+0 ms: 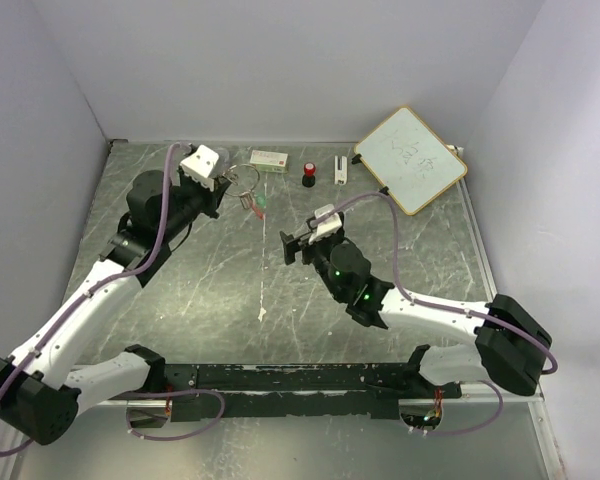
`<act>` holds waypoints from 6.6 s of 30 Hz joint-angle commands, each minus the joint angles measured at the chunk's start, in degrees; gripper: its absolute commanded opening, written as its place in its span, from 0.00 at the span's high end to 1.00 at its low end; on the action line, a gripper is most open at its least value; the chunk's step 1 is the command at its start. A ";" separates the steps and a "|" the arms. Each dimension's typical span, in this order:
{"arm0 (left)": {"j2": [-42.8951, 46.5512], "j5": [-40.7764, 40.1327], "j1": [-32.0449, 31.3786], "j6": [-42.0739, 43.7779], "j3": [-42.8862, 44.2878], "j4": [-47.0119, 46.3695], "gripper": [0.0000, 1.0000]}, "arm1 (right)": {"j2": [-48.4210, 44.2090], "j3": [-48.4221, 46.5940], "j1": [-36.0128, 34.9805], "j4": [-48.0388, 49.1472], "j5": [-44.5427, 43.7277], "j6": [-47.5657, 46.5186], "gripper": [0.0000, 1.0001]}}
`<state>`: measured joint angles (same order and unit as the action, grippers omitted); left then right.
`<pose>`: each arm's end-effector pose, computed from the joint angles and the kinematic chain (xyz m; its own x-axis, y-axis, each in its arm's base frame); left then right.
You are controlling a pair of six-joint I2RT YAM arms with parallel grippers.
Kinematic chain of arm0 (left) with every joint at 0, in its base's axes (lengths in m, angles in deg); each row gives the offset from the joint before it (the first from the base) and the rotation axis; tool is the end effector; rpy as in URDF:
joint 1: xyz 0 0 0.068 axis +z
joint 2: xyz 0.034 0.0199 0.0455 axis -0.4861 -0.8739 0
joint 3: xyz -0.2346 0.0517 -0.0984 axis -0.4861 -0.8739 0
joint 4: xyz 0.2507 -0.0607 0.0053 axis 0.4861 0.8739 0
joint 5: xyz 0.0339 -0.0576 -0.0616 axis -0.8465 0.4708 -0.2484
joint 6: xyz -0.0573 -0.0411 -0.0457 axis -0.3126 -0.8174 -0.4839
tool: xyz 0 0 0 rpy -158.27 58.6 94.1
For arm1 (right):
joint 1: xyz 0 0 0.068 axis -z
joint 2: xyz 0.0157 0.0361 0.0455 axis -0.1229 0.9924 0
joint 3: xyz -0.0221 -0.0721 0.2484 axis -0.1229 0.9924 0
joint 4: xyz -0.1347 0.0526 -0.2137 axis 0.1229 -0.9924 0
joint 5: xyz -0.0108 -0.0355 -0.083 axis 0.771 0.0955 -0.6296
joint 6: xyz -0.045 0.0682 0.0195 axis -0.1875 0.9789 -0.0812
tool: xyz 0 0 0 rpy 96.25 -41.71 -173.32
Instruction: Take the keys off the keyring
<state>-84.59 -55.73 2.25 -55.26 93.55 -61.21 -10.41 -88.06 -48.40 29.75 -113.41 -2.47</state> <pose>0.2579 -0.1366 0.3633 -0.0347 0.1249 -0.9916 0.5225 0.8480 0.0885 0.2073 0.2373 0.2560 -0.0097 -0.0078 -0.9999 -0.4391 0.8984 -0.0028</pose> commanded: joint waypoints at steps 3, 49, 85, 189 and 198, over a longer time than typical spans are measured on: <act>4.24 9.67 -0.97 -2.13 0.49 -1.01 0.93 | -1.29 4.93 -0.02 17.88 5.63 -0.48 0.18; 9.72 15.26 -3.22 -5.43 -3.52 -5.81 0.93 | 1.00 3.25 0.00 21.84 20.96 5.01 0.51; 10.55 15.20 -3.22 -5.52 -4.63 -6.95 0.93 | 6.05 -0.55 0.00 21.03 24.30 6.76 0.67; 5.27 23.04 -3.18 -16.44 -33.50 -59.85 0.34 | 12.21 -55.92 -11.31 -67.21 -2.85 1.69 1.00; 2.47 23.95 -3.22 -17.90 -34.17 -63.85 0.32 | 12.60 -55.68 -11.62 -66.81 -2.32 1.59 1.00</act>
<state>-81.58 -33.66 -0.65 -72.05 59.75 -119.96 1.98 -142.55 -59.59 -37.44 -115.35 -0.40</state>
